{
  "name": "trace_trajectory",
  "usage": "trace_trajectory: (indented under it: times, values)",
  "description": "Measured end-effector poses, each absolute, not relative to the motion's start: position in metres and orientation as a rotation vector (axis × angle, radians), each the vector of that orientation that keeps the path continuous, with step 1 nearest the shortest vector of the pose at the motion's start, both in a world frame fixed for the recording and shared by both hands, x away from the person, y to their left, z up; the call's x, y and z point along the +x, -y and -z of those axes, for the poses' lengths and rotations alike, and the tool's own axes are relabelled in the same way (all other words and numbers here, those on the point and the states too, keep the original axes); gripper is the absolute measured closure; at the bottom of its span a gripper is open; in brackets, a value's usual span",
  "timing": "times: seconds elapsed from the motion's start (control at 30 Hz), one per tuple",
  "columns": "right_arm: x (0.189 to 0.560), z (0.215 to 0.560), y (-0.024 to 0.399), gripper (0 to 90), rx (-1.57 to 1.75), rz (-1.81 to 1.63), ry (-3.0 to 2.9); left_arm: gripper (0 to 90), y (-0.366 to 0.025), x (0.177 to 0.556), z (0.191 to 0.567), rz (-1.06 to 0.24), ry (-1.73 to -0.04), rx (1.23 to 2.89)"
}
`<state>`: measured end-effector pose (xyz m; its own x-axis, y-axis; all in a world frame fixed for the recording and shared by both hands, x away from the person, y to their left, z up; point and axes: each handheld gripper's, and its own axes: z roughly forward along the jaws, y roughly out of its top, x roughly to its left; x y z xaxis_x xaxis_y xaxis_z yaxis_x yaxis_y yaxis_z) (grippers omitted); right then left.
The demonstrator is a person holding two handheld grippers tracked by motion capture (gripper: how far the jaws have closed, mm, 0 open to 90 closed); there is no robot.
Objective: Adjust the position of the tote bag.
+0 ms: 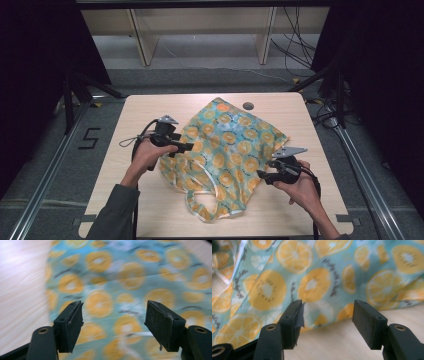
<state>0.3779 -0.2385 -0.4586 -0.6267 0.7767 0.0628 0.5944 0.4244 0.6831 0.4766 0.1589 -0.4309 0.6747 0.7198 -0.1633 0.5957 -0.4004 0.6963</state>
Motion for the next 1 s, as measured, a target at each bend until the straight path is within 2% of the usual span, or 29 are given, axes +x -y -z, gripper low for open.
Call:
trace_trajectory:
  times: [0.17, 0.4, 0.47, 0.53, 0.57, 0.63, 0.7, 1.0]
  values:
    - [0.371, 0.466, 0.230, 41.6, 1.198, -1.001, -2.444, 28.2, -0.176, 0.505, 0.460, -0.213, -1.162, 2.171]
    - [0.369, 0.468, 0.228, 42.4, 1.165, -0.986, -2.481, 28.0, -0.174, 0.519, 0.483, -0.182, -1.220, 2.218]
    - [0.369, 0.468, 0.228, 42.7, 1.185, -1.017, -2.467, 38.4, -0.177, 0.520, 0.487, -0.154, -1.170, 2.266]
    - [0.369, 0.469, 0.229, 42.9, 1.164, -1.006, -2.455, 55.3, -0.177, 0.519, 0.489, -0.153, -1.173, 2.244]
    - [0.368, 0.469, 0.229, 43.4, 1.160, -1.025, -2.454, 64.6, -0.180, 0.518, 0.491, -0.159, -1.114, 2.292]
    - [0.366, 0.467, 0.230, 43.7, 1.153, -0.992, -2.482, 77.8, -0.182, 0.513, 0.495, -0.178, -1.080, 2.288]
    - [0.364, 0.470, 0.228, 43.6, 1.149, -1.036, -2.447, 86.8, -0.183, 0.510, 0.497, -0.180, -1.048, 2.300]
    - [0.348, 0.475, 0.232, 40.7, 1.233, -0.975, -2.446, 89.2, -0.171, 0.481, 0.493, -0.154, -0.934, 2.353]
